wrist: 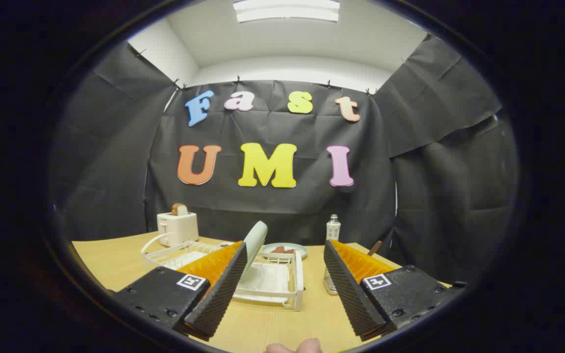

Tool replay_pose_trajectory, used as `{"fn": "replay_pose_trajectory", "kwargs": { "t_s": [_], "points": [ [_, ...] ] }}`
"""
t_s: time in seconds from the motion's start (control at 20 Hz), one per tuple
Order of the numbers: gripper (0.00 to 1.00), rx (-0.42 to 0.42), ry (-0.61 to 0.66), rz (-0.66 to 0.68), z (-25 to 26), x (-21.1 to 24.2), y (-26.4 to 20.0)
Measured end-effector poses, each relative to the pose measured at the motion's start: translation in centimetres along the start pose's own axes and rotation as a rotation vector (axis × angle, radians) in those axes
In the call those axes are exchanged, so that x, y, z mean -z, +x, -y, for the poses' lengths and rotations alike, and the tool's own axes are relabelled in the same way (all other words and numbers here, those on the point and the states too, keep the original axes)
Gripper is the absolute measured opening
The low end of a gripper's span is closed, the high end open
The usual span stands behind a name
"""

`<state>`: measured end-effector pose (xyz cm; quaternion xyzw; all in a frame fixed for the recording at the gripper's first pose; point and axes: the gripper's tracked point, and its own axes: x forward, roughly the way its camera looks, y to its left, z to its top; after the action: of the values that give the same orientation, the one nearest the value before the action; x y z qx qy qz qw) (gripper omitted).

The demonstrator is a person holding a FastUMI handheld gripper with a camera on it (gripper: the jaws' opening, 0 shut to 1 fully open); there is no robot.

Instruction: Take the plate from the dish rack, then take the spoon from the basket and place it into the plate.

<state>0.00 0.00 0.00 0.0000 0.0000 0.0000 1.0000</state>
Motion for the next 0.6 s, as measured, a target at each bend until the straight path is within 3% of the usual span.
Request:
{"fn": "replay_pose_trajectory", "kwargs": {
  "t_s": [0.6],
  "points": [
    [1.00, 0.002, 0.007, 0.010, -0.31, -0.08, 0.14]
  ]
}}
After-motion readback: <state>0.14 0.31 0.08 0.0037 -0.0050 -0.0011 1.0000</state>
